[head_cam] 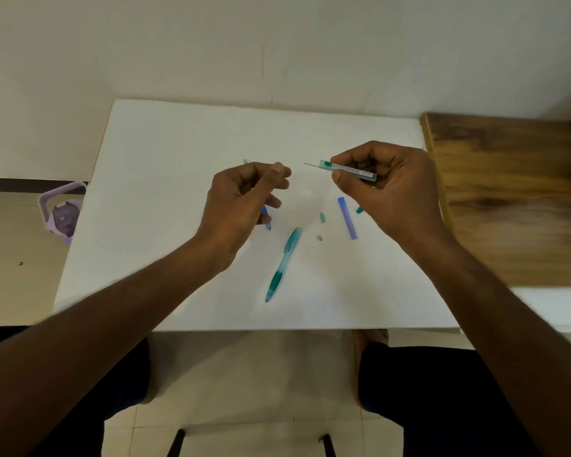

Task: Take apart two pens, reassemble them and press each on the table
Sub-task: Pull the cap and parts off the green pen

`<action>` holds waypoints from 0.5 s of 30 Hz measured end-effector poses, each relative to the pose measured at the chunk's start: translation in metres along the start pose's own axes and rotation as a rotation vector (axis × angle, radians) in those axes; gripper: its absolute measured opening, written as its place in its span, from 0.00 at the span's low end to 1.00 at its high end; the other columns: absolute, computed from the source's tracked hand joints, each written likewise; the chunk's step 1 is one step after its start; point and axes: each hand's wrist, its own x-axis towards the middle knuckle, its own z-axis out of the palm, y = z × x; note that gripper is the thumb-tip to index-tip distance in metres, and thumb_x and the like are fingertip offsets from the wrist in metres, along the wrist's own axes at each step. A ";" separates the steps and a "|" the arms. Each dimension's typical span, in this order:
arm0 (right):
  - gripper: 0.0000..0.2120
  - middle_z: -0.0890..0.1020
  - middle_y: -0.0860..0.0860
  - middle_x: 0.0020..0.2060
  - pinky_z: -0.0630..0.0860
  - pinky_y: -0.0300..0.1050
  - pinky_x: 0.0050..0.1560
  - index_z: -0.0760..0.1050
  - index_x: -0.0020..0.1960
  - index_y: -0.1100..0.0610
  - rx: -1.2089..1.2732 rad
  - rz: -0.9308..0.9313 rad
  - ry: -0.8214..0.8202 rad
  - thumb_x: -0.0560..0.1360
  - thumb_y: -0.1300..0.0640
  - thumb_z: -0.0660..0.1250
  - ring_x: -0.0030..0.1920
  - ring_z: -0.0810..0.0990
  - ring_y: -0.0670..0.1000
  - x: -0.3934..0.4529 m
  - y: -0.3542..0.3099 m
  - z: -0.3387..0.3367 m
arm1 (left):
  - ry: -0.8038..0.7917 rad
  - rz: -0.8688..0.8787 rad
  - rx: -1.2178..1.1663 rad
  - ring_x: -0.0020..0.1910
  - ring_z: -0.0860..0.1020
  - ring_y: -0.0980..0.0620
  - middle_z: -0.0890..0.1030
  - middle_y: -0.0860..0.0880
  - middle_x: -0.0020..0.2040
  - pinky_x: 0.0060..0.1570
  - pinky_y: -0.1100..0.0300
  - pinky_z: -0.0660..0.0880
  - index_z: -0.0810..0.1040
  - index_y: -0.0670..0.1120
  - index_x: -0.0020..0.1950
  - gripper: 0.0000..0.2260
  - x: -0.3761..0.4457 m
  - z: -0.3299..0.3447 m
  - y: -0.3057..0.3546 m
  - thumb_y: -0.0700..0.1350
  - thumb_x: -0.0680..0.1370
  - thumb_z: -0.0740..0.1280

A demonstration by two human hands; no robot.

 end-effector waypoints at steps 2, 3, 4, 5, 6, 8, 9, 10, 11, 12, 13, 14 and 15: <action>0.05 0.88 0.39 0.45 0.84 0.36 0.48 0.86 0.51 0.46 -0.015 0.000 0.001 0.75 0.52 0.77 0.47 0.88 0.45 0.000 0.001 0.000 | -0.021 0.049 0.015 0.43 0.86 0.55 0.89 0.56 0.49 0.39 0.63 0.83 0.87 0.52 0.56 0.10 -0.001 0.005 0.002 0.56 0.82 0.71; 0.05 0.88 0.39 0.45 0.84 0.37 0.48 0.86 0.51 0.47 -0.023 -0.001 -0.005 0.76 0.52 0.77 0.47 0.88 0.45 0.000 0.002 0.001 | -0.026 0.071 0.020 0.43 0.86 0.55 0.89 0.56 0.49 0.38 0.63 0.82 0.87 0.52 0.57 0.11 -0.002 0.007 0.004 0.56 0.81 0.72; 0.05 0.88 0.40 0.45 0.84 0.37 0.48 0.86 0.51 0.47 -0.032 -0.006 -0.012 0.76 0.52 0.77 0.46 0.88 0.45 -0.001 0.002 0.001 | -0.030 0.087 0.020 0.43 0.86 0.54 0.89 0.56 0.49 0.37 0.63 0.81 0.87 0.52 0.57 0.11 -0.002 0.008 0.006 0.56 0.80 0.73; 0.05 0.88 0.40 0.45 0.84 0.36 0.48 0.86 0.51 0.47 -0.041 -0.012 -0.019 0.76 0.52 0.77 0.46 0.88 0.44 -0.002 0.002 0.001 | -0.033 0.097 0.017 0.43 0.86 0.54 0.89 0.56 0.49 0.36 0.63 0.80 0.87 0.52 0.57 0.12 -0.001 0.009 0.008 0.57 0.79 0.74; 0.05 0.88 0.40 0.45 0.83 0.36 0.48 0.85 0.51 0.47 -0.048 -0.017 -0.025 0.76 0.52 0.77 0.46 0.87 0.44 -0.002 0.002 0.002 | -0.034 0.103 0.013 0.43 0.87 0.53 0.89 0.55 0.50 0.35 0.63 0.80 0.87 0.52 0.57 0.12 -0.001 0.010 0.009 0.57 0.79 0.74; 0.05 0.88 0.41 0.45 0.83 0.35 0.48 0.85 0.51 0.46 -0.054 -0.021 -0.033 0.76 0.52 0.77 0.46 0.87 0.44 -0.003 0.002 0.002 | -0.034 0.108 0.019 0.43 0.86 0.53 0.89 0.56 0.49 0.35 0.63 0.79 0.88 0.52 0.56 0.12 -0.001 0.011 0.010 0.57 0.78 0.75; 0.05 0.88 0.41 0.46 0.83 0.35 0.49 0.85 0.51 0.46 -0.054 -0.019 -0.035 0.76 0.52 0.77 0.47 0.87 0.44 -0.003 0.002 0.002 | -0.028 0.107 0.031 0.42 0.86 0.53 0.89 0.56 0.48 0.35 0.63 0.79 0.88 0.52 0.56 0.11 -0.001 0.012 0.010 0.57 0.78 0.75; 0.05 0.88 0.41 0.46 0.83 0.34 0.49 0.85 0.51 0.47 -0.053 -0.016 -0.036 0.76 0.52 0.77 0.47 0.87 0.44 -0.003 0.002 0.002 | -0.021 0.107 0.046 0.42 0.86 0.54 0.89 0.57 0.48 0.35 0.63 0.79 0.87 0.53 0.55 0.11 0.000 0.012 0.010 0.57 0.78 0.75; 0.05 0.88 0.41 0.46 0.83 0.34 0.49 0.85 0.52 0.47 -0.050 -0.013 -0.036 0.76 0.53 0.77 0.47 0.87 0.44 -0.002 0.002 0.002 | -0.016 0.108 0.057 0.42 0.86 0.54 0.89 0.57 0.47 0.35 0.63 0.79 0.87 0.53 0.54 0.10 0.000 0.012 0.009 0.56 0.78 0.75; 0.05 0.88 0.42 0.46 0.83 0.35 0.49 0.85 0.52 0.47 -0.046 -0.012 -0.037 0.76 0.53 0.77 0.47 0.87 0.44 -0.002 0.002 0.002 | -0.013 0.114 0.065 0.42 0.86 0.55 0.89 0.57 0.46 0.35 0.63 0.79 0.87 0.54 0.53 0.09 0.000 0.012 0.009 0.56 0.79 0.75; 0.05 0.88 0.42 0.46 0.83 0.35 0.49 0.85 0.52 0.48 -0.042 -0.013 -0.038 0.76 0.53 0.77 0.47 0.87 0.44 -0.002 0.002 0.002 | -0.014 0.123 0.074 0.42 0.86 0.55 0.89 0.58 0.45 0.36 0.62 0.80 0.87 0.54 0.52 0.08 -0.001 0.011 0.009 0.56 0.79 0.74; 0.05 0.89 0.42 0.46 0.83 0.35 0.49 0.86 0.52 0.48 -0.038 -0.015 -0.038 0.76 0.54 0.77 0.46 0.87 0.44 -0.002 0.002 0.003 | -0.015 0.134 0.082 0.41 0.85 0.55 0.88 0.58 0.45 0.36 0.61 0.80 0.86 0.54 0.51 0.07 -0.001 0.010 0.009 0.56 0.79 0.74; 0.05 0.89 0.43 0.45 0.83 0.36 0.49 0.86 0.52 0.49 -0.035 -0.016 -0.038 0.76 0.54 0.77 0.46 0.88 0.45 -0.002 0.002 0.003 | -0.017 0.145 0.086 0.41 0.85 0.54 0.88 0.57 0.45 0.36 0.60 0.81 0.86 0.54 0.51 0.07 -0.001 0.009 0.009 0.56 0.79 0.74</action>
